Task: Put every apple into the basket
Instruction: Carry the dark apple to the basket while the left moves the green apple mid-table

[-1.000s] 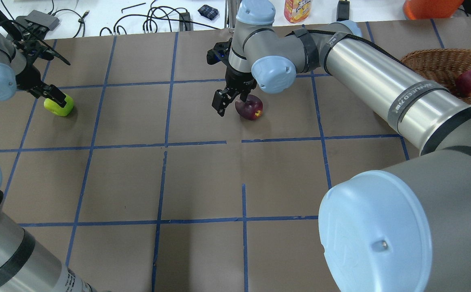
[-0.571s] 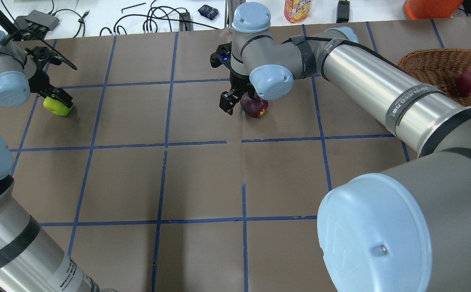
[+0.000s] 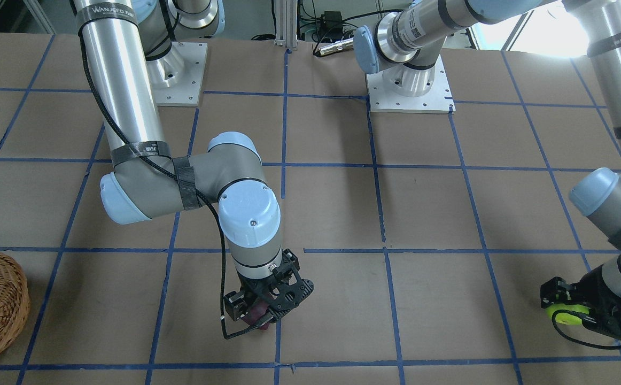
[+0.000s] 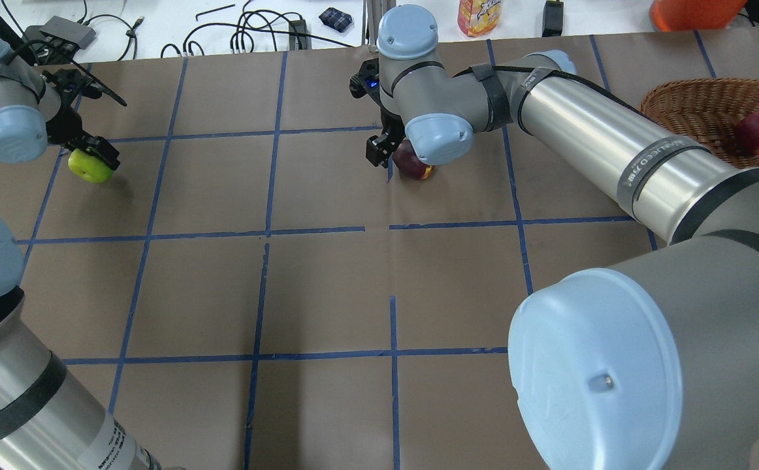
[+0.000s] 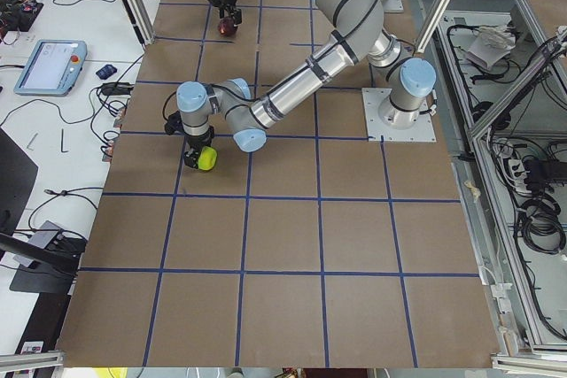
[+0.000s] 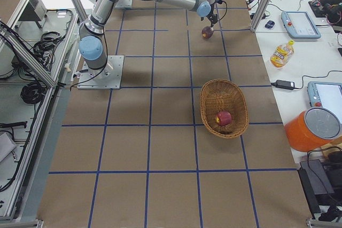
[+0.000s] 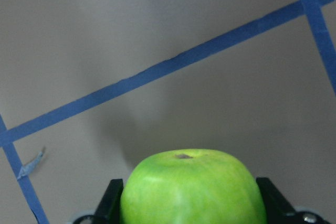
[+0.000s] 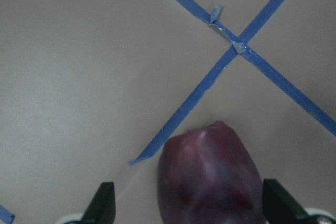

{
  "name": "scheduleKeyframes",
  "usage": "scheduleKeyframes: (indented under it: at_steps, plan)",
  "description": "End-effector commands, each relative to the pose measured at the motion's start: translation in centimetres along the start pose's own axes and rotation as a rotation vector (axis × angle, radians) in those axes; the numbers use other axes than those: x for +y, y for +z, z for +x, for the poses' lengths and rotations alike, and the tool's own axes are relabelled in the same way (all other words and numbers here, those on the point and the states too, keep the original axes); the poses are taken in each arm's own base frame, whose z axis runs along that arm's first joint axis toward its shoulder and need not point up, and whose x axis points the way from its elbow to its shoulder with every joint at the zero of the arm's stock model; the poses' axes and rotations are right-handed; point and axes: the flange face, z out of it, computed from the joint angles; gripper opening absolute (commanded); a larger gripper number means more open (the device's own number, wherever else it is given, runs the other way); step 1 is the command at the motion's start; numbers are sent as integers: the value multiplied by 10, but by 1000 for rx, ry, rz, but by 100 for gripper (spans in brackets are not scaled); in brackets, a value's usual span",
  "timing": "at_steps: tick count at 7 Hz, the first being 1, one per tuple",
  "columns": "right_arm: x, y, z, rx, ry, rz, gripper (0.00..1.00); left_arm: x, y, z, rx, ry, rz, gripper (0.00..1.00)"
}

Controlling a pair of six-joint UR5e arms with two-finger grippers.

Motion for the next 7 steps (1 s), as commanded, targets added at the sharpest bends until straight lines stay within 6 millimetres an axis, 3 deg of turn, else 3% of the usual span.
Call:
scheduleKeyframes:
  at_steps: [1, 2, 3, 4, 5, 6, 7]
  plan:
    - [5, 13, 27, 34, 34, 8, 100, -9, -50, 93, 64, -85, -55, 7]
    - [11, 22, 28, 28, 41, 2, 100, -4, -57, 143, 120, -124, -36, 7]
    - [21, 35, 26, 34, 41, 16, 100, 5, -68, 161, 128, -163, -18, 7]
    - [31, 48, 21, 24, 39, 19, 90, 12, -78, 182, 131, -179, -14, 7]
    - [27, 40, 27, 32, 47, 31, 70, 16, -84, 227, 128, -201, -29, 7]
    - [29, 30, 50, 37, 72, 27, 45, 14, -83, 287, 122, -312, -32, 7]
    - [37, 2, 78, 32, 105, 11, 39, 11, -76, 321, 105, -301, 13, 7]
